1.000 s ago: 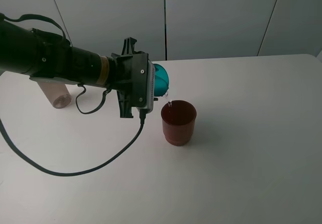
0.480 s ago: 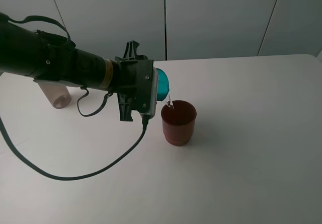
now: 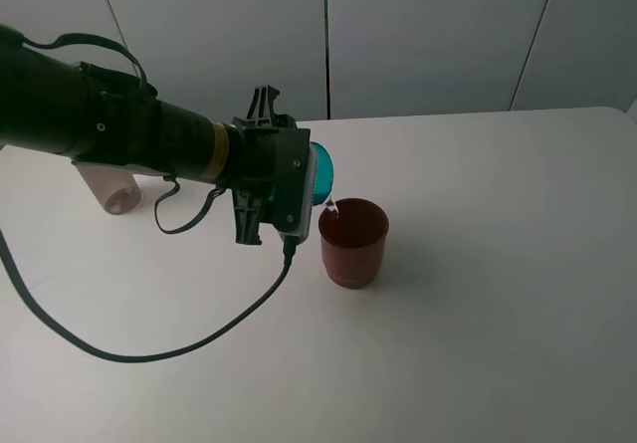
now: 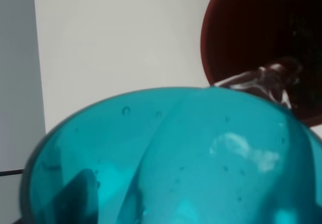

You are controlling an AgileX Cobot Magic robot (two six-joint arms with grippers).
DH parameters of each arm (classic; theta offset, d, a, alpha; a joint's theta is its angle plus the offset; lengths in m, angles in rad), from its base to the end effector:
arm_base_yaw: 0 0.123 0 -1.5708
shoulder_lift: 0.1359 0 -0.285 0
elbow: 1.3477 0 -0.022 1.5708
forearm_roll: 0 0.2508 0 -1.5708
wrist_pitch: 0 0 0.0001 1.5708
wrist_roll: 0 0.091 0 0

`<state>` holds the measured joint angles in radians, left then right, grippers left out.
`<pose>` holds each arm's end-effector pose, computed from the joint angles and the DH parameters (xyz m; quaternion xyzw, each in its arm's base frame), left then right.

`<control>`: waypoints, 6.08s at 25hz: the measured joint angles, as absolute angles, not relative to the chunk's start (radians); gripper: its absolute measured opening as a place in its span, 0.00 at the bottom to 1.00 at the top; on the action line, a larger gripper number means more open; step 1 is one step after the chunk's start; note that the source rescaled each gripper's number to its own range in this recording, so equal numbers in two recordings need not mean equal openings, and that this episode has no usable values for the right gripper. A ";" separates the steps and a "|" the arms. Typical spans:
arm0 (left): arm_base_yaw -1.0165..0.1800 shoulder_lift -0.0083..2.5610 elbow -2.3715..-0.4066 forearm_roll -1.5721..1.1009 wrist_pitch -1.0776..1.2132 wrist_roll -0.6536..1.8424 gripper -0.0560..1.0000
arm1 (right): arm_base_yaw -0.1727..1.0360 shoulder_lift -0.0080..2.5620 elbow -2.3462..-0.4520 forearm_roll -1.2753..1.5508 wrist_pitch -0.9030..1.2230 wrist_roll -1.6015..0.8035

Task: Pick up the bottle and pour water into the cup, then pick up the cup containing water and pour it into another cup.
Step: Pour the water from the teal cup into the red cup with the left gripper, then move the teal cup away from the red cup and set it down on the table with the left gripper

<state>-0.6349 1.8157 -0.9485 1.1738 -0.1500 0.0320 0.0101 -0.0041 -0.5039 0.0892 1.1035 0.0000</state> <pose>0.2884 -0.2279 0.1673 0.7396 0.5293 0.0545 0.4122 -0.0080 0.0072 0.2752 -0.0072 0.8613 0.0470 0.5059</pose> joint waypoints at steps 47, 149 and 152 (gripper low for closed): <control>-0.758 1.811 -1.007 1.270 0.078 0.108 0.13 | 0.010 -0.004 -0.504 0.089 1.104 0.000; -0.360 2.212 -1.122 0.242 -0.806 -0.065 0.13 | 0.010 -0.004 -0.504 0.089 1.104 0.000; -0.360 2.280 -1.122 0.168 -0.884 -0.033 0.13 | 0.010 -0.004 -0.504 0.089 1.104 0.000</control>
<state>-0.3599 2.2805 -1.1219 0.1677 -0.8839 -0.0335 0.0101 -0.0041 -0.5039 0.0892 1.1035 0.0000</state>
